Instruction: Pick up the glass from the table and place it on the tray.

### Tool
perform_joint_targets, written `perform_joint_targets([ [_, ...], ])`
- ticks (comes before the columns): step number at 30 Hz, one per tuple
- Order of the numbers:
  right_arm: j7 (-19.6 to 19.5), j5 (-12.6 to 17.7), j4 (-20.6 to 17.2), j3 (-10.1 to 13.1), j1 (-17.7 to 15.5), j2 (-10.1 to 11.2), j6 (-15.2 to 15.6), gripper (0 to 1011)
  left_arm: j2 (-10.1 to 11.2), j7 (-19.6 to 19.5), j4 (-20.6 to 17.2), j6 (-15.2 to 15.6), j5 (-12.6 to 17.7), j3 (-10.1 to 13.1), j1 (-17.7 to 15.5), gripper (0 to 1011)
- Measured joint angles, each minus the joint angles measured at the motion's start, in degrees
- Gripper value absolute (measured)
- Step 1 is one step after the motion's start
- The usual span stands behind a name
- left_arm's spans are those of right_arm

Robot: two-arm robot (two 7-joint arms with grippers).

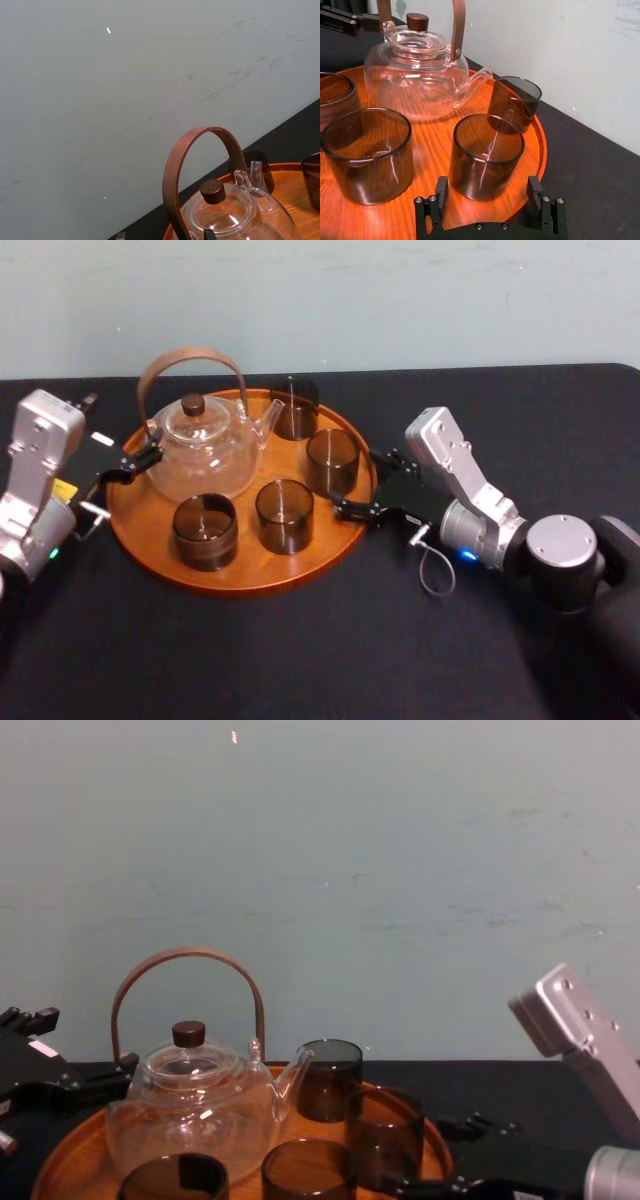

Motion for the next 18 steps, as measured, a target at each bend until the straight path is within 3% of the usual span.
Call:
perform_joint_targets([
  [11, -1.21, 1.56, -9.19, 2.32, -5.66, 4.21, 3.07, 1002, 0.00, 0.00, 0.00, 0.00, 0.00, 0.00, 0.00, 1010],
  [18, -3.64, 2.54, -14.16, 5.47, -9.35, 6.92, 4.35, 1002, 0.00, 0.00, 0.00, 0.00, 0.00, 0.00, 0.00, 1009],
])
